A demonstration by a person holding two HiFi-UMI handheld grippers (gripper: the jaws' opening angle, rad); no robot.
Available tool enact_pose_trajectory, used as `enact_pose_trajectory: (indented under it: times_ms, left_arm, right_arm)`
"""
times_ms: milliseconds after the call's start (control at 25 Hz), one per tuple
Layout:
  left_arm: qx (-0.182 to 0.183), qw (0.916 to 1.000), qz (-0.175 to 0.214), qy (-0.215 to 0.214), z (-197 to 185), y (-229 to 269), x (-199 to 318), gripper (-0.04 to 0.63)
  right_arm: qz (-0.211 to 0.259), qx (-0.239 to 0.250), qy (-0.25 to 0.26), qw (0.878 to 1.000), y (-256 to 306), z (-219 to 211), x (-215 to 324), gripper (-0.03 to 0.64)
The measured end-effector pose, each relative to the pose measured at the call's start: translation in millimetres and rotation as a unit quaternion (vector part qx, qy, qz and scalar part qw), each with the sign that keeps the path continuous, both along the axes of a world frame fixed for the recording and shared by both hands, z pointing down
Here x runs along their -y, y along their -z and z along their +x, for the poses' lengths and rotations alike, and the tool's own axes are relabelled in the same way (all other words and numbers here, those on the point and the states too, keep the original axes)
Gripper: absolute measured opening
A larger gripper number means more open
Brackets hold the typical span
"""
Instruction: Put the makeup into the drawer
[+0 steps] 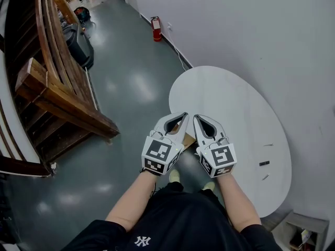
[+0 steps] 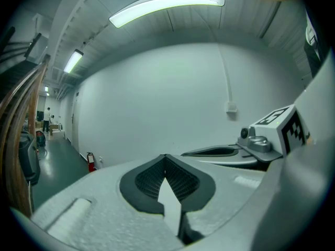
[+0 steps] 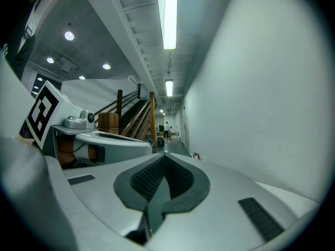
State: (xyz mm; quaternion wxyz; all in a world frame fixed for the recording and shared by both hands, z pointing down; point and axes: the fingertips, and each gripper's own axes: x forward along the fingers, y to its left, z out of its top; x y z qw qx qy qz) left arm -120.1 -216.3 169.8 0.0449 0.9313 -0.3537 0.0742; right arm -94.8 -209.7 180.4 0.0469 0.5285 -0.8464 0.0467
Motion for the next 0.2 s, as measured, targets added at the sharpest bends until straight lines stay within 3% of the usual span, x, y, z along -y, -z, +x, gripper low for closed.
enact_pose_trajectory:
  times_ms: [200]
  left_arm:
    - [0.0, 1.0, -0.002, -0.004, 2.8, -0.4, 3.8, 0.011]
  right_arm:
    - [-0.001, -0.002, -0.002, 1.0, -0.2, 1.1, 3.4, 0.014]
